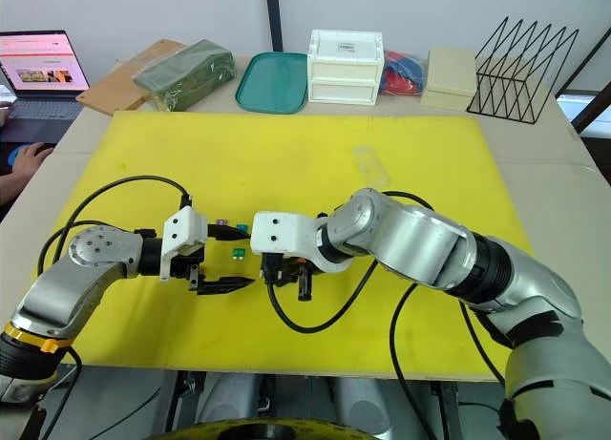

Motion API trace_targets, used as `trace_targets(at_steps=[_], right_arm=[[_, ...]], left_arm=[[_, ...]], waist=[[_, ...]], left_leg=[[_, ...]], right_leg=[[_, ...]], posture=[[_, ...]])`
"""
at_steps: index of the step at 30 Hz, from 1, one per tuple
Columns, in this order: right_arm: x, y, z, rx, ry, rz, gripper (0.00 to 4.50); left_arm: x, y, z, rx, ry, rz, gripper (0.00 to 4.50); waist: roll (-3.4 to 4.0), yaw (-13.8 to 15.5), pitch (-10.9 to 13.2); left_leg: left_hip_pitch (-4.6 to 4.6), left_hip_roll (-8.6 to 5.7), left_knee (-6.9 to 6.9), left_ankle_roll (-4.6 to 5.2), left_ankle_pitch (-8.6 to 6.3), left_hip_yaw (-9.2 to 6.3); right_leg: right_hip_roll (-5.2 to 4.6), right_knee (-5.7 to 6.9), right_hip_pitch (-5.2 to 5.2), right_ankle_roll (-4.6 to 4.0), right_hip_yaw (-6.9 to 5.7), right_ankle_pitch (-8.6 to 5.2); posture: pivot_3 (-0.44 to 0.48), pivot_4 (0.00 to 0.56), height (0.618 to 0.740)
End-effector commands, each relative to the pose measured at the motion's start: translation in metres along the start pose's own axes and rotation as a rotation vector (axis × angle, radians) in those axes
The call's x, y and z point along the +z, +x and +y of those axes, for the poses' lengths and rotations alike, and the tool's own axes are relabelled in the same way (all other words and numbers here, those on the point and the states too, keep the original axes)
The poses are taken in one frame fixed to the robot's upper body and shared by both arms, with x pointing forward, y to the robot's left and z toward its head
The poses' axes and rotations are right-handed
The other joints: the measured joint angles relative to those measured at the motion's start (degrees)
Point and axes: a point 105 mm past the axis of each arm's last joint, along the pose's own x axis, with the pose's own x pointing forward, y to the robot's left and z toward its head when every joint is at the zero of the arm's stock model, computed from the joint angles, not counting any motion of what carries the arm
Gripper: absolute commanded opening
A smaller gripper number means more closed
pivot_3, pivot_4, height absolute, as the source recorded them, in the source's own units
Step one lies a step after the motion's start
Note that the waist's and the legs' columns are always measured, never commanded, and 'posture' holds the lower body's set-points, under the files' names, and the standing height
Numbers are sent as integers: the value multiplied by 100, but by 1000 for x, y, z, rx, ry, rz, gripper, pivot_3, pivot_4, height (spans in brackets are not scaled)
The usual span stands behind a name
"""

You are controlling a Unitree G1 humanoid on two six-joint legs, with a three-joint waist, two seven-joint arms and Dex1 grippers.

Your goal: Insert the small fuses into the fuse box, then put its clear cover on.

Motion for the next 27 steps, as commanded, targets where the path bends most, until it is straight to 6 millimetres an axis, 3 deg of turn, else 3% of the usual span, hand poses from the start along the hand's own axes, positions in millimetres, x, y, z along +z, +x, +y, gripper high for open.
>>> trace_targets(at_steps=[1,12,27], right_arm=[[-12,-6,-18,-96,19,56,43],[-9,-24,-35,-151,-43,56,43],[3,-29,-18,-50,-115,-16,43]], left_arm=[[7,-1,1,13,35,-18,4500],[6,-1,3,20,36,-20,4500],[8,-2,6,22,42,-18,4500]], waist=[[0,1,0],[0,19,0],[0,14,1]], left_leg=[[0,0,0,0,0,0],[-4,-1,0,0,0,1],[-6,-1,0,0,0,1]], right_leg=[[0,0,0,0,0,0],[-3,-4,0,0,0,0],[-2,-4,-3,0,-1,0]], posture=[[0,150,740],[0,150,740],[0,150,740]])
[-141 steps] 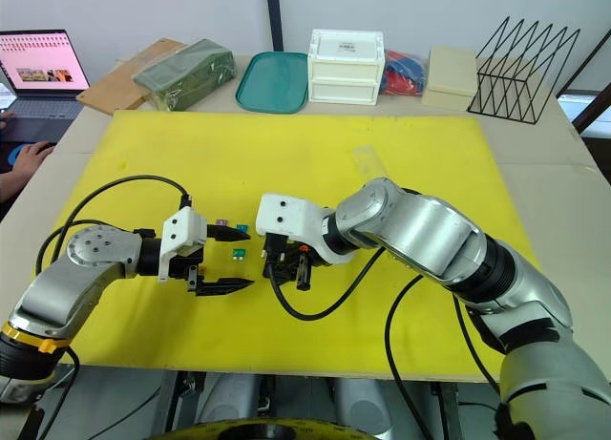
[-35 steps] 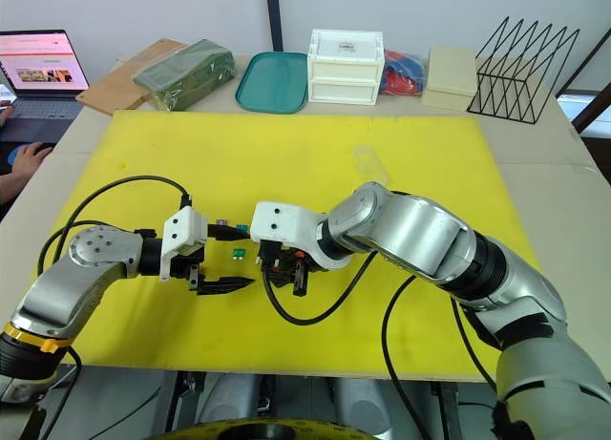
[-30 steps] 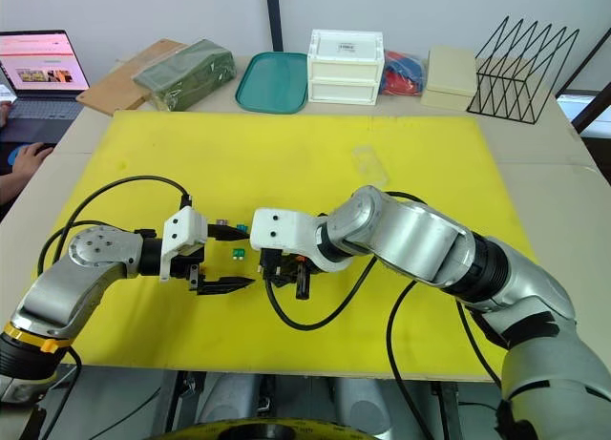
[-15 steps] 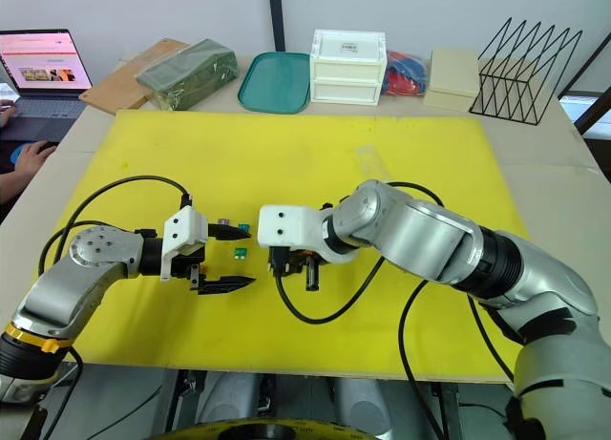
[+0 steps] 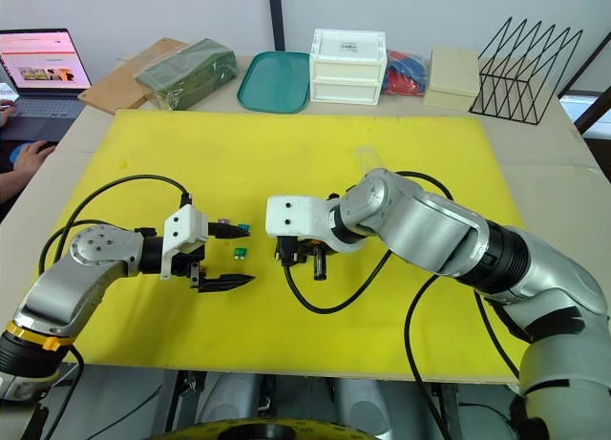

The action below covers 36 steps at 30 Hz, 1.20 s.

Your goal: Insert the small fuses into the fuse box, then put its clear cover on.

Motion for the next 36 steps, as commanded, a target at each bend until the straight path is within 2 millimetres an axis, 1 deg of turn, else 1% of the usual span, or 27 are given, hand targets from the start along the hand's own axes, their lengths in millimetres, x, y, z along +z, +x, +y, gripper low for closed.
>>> trace_targets(at_steps=[1,3,8,21,29,36], right_arm=[[9,-12,3,-1,-61,-42,43],[8,-14,5,9,-80,-44,43],[9,-16,2,2,-76,-49,43],[3,-7,-1,-10,-52,-10,43],[2,-5,6,22,-91,0,43],[0,-5,6,29,-105,15,43]], left_arm=[[11,-2,3,9,48,-25,4500],[12,-1,3,9,50,-26,4500],[14,0,4,8,53,-28,4500],[15,1,2,9,54,-31,4500],[15,1,1,17,49,-33,4500],[15,1,0,22,45,-35,4500]], waist=[[0,-2,0],[1,-1,0],[1,-12,0],[1,-6,0],[1,-5,0],[1,-5,0]], left_leg=[[0,0,0,0,0,0],[0,0,0,0,0,0],[1,0,0,0,0,1],[0,0,0,0,0,1],[0,0,0,0,0,0],[0,0,0,0,0,1]], right_leg=[[0,0,0,0,0,0],[1,0,-1,0,0,0],[2,1,-1,0,0,0],[2,2,-2,0,0,0],[2,2,-2,0,0,0],[1,2,-2,0,0,0]], posture=[[0,150,740],[0,150,740],[0,150,740],[0,150,740],[0,150,740],[0,150,740]])
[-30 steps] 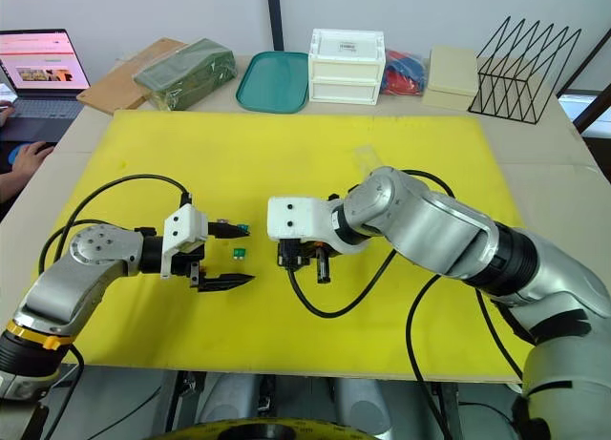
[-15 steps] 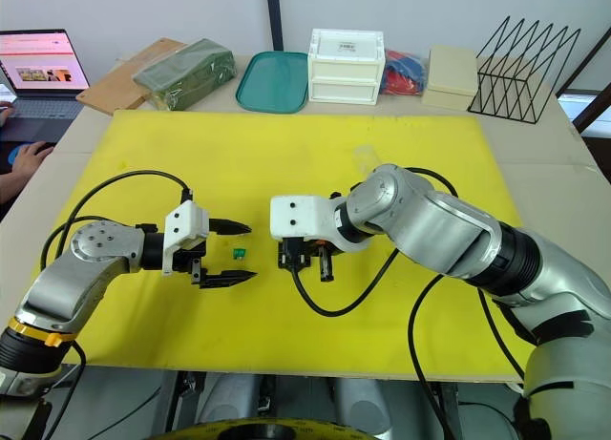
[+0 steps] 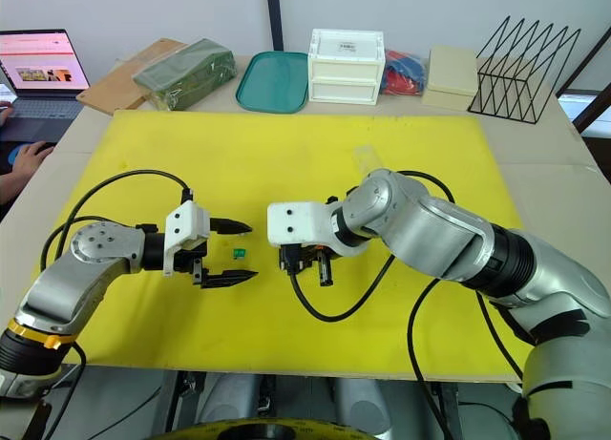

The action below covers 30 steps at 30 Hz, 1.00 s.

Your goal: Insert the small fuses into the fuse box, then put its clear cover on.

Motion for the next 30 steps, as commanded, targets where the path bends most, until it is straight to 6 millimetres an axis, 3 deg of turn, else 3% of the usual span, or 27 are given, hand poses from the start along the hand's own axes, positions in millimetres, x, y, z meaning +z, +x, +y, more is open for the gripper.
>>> trace_targets(at_steps=[1,18,19,20,23,30], right_arm=[[2,-3,-2,-19,-28,7,43],[0,6,-3,-8,-50,32,43],[2,4,-3,-8,-55,22,506],[4,2,-4,-12,-58,13,626],[10,-6,-11,-35,-39,-20,1616],[15,-33,-17,-45,27,-156,1616]], left_arm=[[8,-1,-2,2,25,-21,4500],[10,-1,-1,12,21,-24,4500],[10,-1,-1,13,21,-24,4500],[10,-1,-1,14,21,-24,4500],[10,-1,-1,16,22,-24,4500],[10,-2,4,20,28,-24,4500]], waist=[[0,1,0],[0,-7,0],[0,-8,0],[0,-5,0],[0,-4,0],[0,14,0]], left_leg=[[0,0,0,0,0,0],[4,0,0,0,0,0],[4,0,0,0,0,0],[3,0,0,0,0,0],[2,0,0,0,0,0],[0,0,0,0,0,1]], right_leg=[[0,0,0,0,0,0],[1,3,1,0,0,0],[1,3,1,0,0,0],[1,3,1,0,0,0],[0,2,0,0,0,0],[0,2,0,0,-1,0]], posture=[[0,150,740],[0,150,740],[0,150,740],[0,150,740],[0,150,740],[0,150,740]])
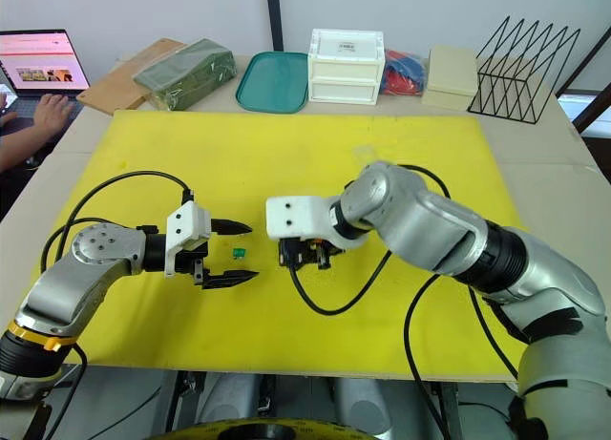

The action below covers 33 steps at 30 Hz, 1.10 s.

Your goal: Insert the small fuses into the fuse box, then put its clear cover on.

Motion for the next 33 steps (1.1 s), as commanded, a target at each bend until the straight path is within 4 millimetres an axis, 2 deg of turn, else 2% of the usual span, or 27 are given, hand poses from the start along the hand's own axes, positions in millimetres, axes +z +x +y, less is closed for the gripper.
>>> trace_targets(at_steps=[1,5,8,12,15,17,19,24,29,33], right_arm=[[11,-19,0,-5,13,-126,1616],[17,-23,6,-17,38,-299,1616],[6,-15,11,-31,14,-350,1616],[6,-11,11,-11,76,-442,1616],[0,-1,14,3,123,-466,1032],[-5,6,16,15,151,-486,366],[-5,9,13,12,191,-519,81],[-12,19,9,6,203,-506,81],[-17,19,1,-18,221,-490,81],[-23,22,3,-9,237,-462,81]], left_arm=[[9,-3,5,12,36,-25,4500],[10,-4,9,14,43,-26,4500],[10,-5,12,14,47,-28,4500],[9,-8,14,9,50,-26,4500],[9,-7,14,0,53,-25,4500],[11,-5,13,-4,56,-25,4500],[12,-5,13,-6,56,-25,4500],[11,-6,12,-8,50,-29,4500],[13,-5,10,-7,43,-39,4500],[13,-5,10,-6,42,-41,4500]], waist=[[-1,7,-1],[-1,12,-1],[-3,12,-1],[-3,-24,-1],[-3,-10,-1],[-4,18,-1],[-4,16,-1],[-4,-1,-1],[-3,2,-1],[-3,6,-1]], left_leg=[[0,0,0,0,0,1],[-1,-1,0,0,0,2],[0,-1,0,0,0,1],[4,-1,0,0,0,3],[5,0,0,0,0,2],[3,0,0,0,0,0],[-1,-2,0,0,0,0],[4,-2,2,0,0,3],[3,-1,2,0,0,3],[2,-1,2,0,0,2]], right_leg=[[0,-1,0,0,0,0],[-1,-2,4,0,-2,0],[1,-2,6,1,-2,0],[2,0,5,1,2,0],[7,2,6,0,1,0],[6,1,6,0,-1,0],[3,-2,7,1,-2,0],[4,1,7,1,2,1],[5,1,7,1,1,0],[5,1,7,1,1,0]], posture=[[0,150,740],[0,150,740],[0,150,740],[0,150,740],[0,150,740],[0,150,740],[0,150,740],[0,150,740],[0,150,740],[0,150,740]])
